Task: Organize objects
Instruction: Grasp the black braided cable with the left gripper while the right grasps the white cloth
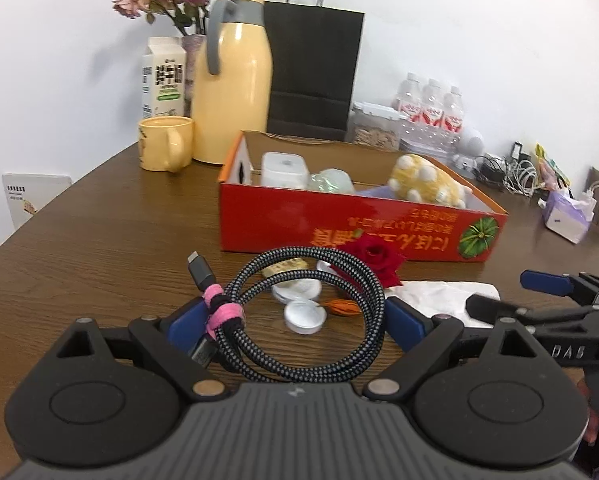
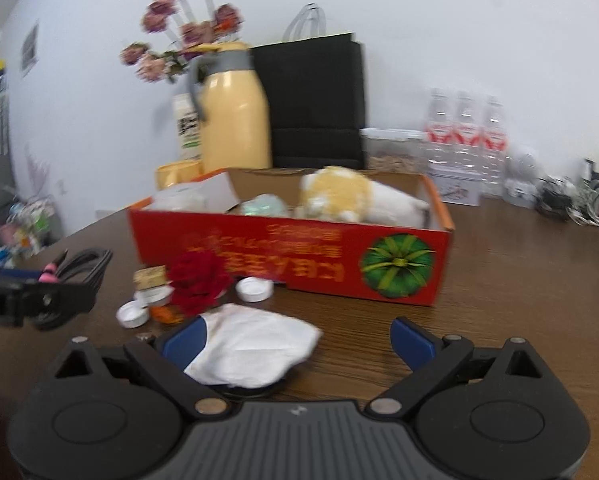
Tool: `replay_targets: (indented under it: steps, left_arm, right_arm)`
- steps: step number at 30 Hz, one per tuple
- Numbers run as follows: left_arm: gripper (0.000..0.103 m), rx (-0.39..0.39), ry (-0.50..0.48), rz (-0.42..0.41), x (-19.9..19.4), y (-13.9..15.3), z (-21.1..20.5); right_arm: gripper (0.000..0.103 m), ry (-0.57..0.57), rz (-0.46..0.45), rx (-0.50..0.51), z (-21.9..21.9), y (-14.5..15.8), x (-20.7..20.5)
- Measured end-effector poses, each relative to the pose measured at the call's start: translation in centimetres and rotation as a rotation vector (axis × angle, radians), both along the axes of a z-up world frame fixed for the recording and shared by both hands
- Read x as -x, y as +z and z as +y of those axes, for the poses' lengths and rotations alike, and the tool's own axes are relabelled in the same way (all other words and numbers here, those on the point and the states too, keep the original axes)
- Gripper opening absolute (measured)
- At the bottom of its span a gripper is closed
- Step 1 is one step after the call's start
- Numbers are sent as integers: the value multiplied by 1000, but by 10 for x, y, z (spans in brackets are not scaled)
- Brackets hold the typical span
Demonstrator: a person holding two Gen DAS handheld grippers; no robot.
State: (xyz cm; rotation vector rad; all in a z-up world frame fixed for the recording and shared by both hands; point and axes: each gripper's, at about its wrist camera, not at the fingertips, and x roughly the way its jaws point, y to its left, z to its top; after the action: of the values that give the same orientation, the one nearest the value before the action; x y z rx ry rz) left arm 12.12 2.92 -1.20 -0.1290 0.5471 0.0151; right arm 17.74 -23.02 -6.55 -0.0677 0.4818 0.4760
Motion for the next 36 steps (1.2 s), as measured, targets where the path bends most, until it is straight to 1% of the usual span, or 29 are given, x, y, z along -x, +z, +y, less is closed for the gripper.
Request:
replay_targets:
  steps: [2, 5, 8, 13, 17, 18, 20, 23, 27, 36]
  left_arm:
    - [94, 5, 3, -2, 2, 0, 5]
    - [94, 10, 6, -5, 5, 0, 10]
    - [94, 11, 8, -9, 6, -1, 14]
    - [94, 20, 4, -11, 6, -3, 20]
    - [94, 34, -11, -13, 6, -4, 25]
    - [94, 34, -12, -14, 6, -4, 25]
    - [94, 38, -16, -15, 7, -4, 26]
    - [94, 42, -20, -19, 7, -4, 27]
    - [94, 44, -20, -21, 8, -4, 27]
    - [94, 43, -20, -25, 11, -2, 28]
  right_arm:
    - [103, 43, 13, 27, 11, -2, -1]
    - [103, 93, 21, 84, 29, -5, -2]
    - [103, 112, 24, 139, 45, -8, -4]
    - [103, 102, 32, 230, 66, -14, -12]
    - [103, 84, 35, 261, 73, -16, -16]
    - [103, 81, 34, 265, 73, -16, -16]
    - [97, 81, 31, 265, 73, -16, -16]
    - [93, 74, 18, 263, 73, -15, -15]
    - [91, 70, 0, 247, 70, -12, -11]
    - [88, 37, -46, 164, 54, -4, 3]
